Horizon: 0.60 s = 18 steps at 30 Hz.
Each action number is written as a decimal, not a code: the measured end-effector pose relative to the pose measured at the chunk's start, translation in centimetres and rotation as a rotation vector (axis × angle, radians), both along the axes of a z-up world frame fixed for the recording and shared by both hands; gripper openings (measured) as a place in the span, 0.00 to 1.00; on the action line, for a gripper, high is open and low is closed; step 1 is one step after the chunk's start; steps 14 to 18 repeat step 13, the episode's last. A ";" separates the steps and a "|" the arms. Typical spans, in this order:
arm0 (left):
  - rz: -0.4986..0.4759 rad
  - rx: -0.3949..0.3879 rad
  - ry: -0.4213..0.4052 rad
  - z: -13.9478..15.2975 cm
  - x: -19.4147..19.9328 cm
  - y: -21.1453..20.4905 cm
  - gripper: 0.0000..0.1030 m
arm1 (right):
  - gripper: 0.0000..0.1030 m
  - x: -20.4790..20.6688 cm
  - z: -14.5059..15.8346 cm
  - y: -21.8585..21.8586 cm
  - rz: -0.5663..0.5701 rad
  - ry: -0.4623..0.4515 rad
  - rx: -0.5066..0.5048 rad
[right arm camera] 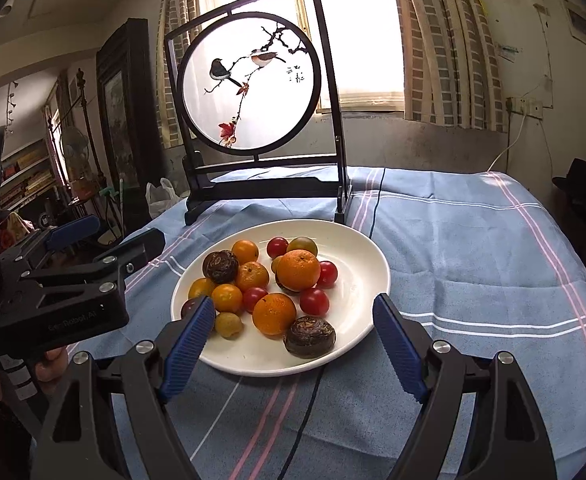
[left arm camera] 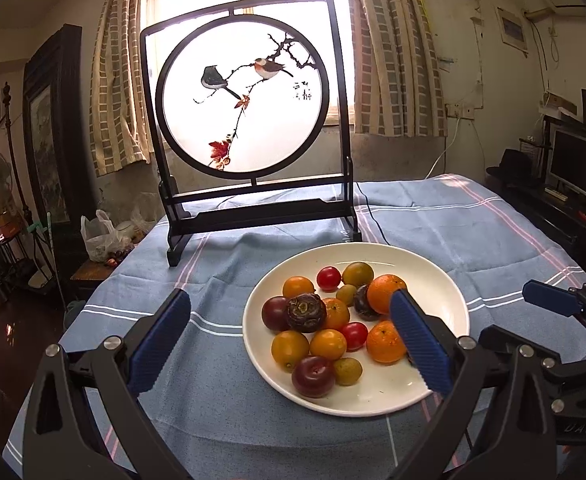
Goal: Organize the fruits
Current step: 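Withdraw both open tools from the plate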
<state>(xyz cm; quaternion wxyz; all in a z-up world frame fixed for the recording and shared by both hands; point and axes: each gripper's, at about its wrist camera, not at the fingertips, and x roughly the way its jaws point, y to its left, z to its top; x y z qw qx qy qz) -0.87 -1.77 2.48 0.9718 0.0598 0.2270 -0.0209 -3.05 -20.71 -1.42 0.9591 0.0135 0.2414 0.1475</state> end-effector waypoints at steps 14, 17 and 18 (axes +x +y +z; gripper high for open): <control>0.021 -0.012 0.021 -0.9 0.9 0.6 0.95 | 0.81 0.3 -1.5 0.6 -0.006 0.018 -0.027; 0.021 -0.012 0.021 -0.9 0.9 0.6 0.95 | 0.81 0.3 -1.5 0.6 -0.006 0.018 -0.027; 0.021 -0.012 0.021 -0.9 0.9 0.6 0.95 | 0.81 0.3 -1.5 0.6 -0.006 0.018 -0.027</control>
